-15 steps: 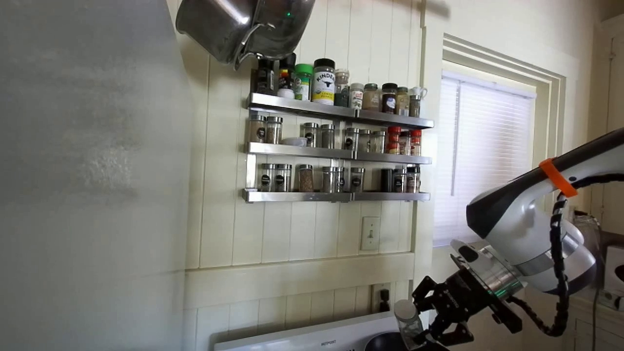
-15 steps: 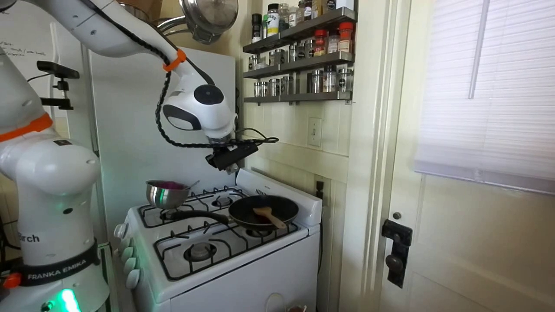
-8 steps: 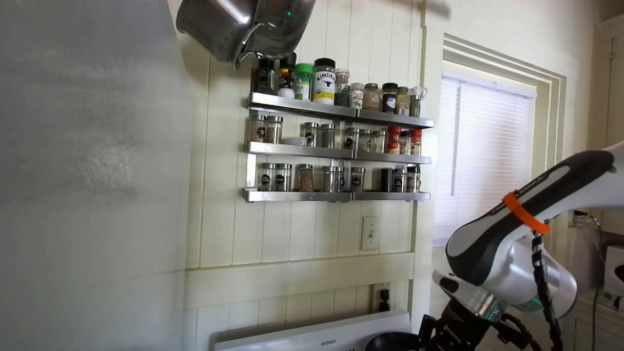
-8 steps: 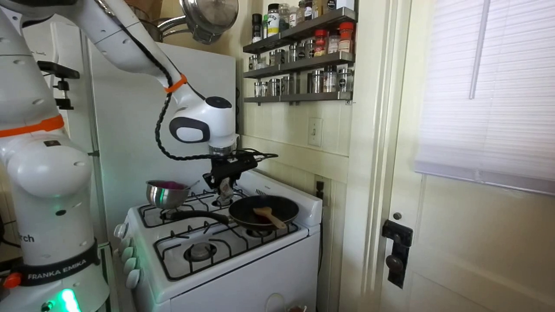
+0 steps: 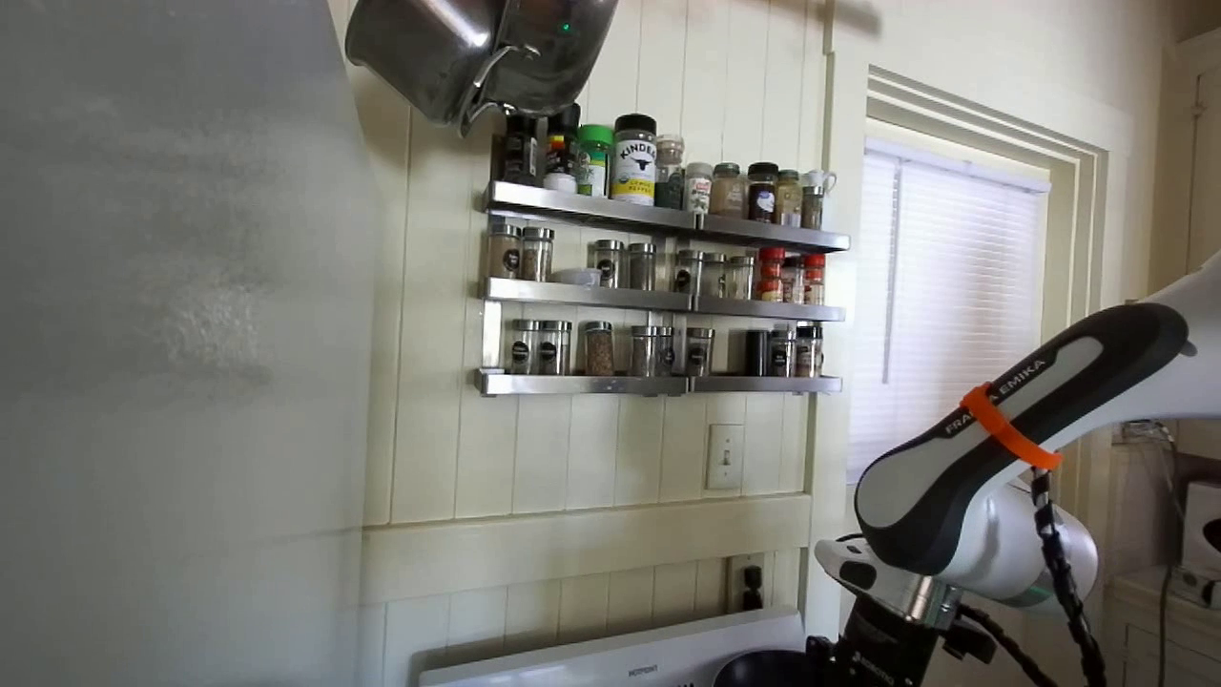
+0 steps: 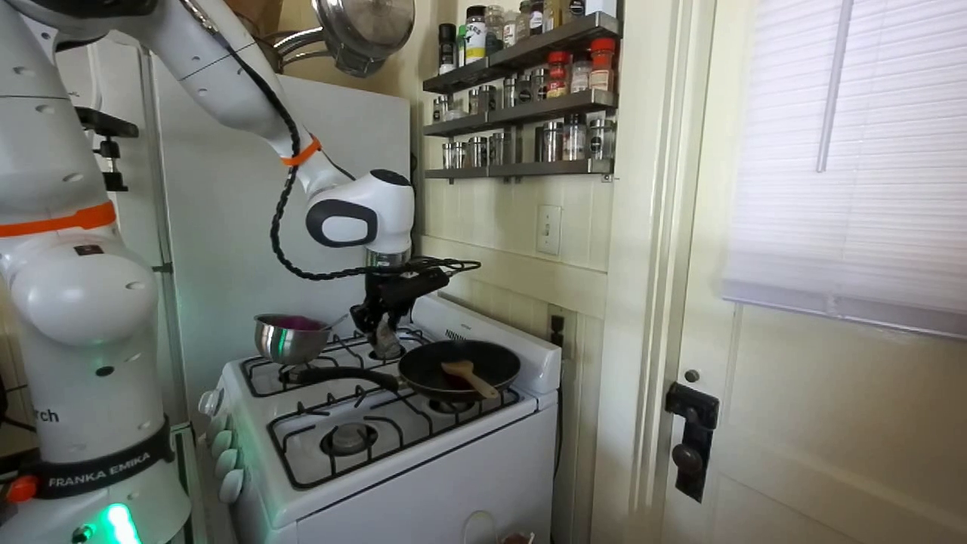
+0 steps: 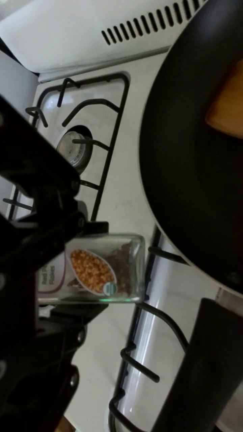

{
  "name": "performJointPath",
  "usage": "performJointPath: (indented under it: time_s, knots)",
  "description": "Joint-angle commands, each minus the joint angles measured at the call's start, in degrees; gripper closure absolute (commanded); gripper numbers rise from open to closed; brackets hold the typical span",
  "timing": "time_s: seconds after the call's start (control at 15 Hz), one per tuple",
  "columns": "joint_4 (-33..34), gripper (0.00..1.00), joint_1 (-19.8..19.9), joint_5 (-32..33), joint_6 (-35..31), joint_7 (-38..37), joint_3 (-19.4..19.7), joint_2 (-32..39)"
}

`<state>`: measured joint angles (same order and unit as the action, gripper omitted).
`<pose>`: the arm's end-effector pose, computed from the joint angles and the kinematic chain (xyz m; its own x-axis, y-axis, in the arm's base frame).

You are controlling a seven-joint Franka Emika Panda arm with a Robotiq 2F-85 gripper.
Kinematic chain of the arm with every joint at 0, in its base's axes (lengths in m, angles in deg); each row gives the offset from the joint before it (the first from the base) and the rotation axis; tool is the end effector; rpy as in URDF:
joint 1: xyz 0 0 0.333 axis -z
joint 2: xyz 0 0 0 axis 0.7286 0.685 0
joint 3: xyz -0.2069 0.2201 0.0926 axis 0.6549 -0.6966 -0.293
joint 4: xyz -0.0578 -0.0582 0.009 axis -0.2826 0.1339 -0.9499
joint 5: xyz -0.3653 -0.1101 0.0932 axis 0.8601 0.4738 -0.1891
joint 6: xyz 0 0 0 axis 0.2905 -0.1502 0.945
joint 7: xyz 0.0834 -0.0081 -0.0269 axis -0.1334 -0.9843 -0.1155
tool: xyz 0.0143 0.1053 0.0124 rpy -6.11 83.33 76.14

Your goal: Grab a bottle, then put some spice onto the pan

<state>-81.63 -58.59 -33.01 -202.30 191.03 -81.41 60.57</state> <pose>0.4008 0.0623 0.3028 -0.2418 0.9253 0.2921 0.9670 0.2049 0.1515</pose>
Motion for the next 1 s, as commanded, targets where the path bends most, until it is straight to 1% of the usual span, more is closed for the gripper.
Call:
performJointPath:
  time_s: [0.0, 0.07, 0.2, 0.27, 0.4, 0.6, 0.8, 0.93]
  knots:
    - [0.4, 0.52, 0.3, 1.0, 0.3, -1.0, -0.2, 0.0]
    - [0.6, 0.52, 0.5, 2.5, 0.3, -2.6, -0.4, 0.1]
    - [0.7, 0.52, 0.7, 3.4, 0.3, -3.8, -0.5, 0.2]
    - [0.9, 0.77, 0.3, 1.9, 2.1, -0.2, 0.5, -0.3]
    - [2.3, 0.77, -1.5, -1.4, 3.3, 9.7, 2.0, 0.7]
    - [3.9, 0.77, -2.0, -7.1, 6.4, 21.9, 3.0, 1.6]
    - [6.9, 0.77, -0.4, -11.1, 14.0, 32.1, 3.3, 3.7]
    - [9.1, 0.77, 0.8, -11.3, 19.5, 36.7, 2.7, 5.6]
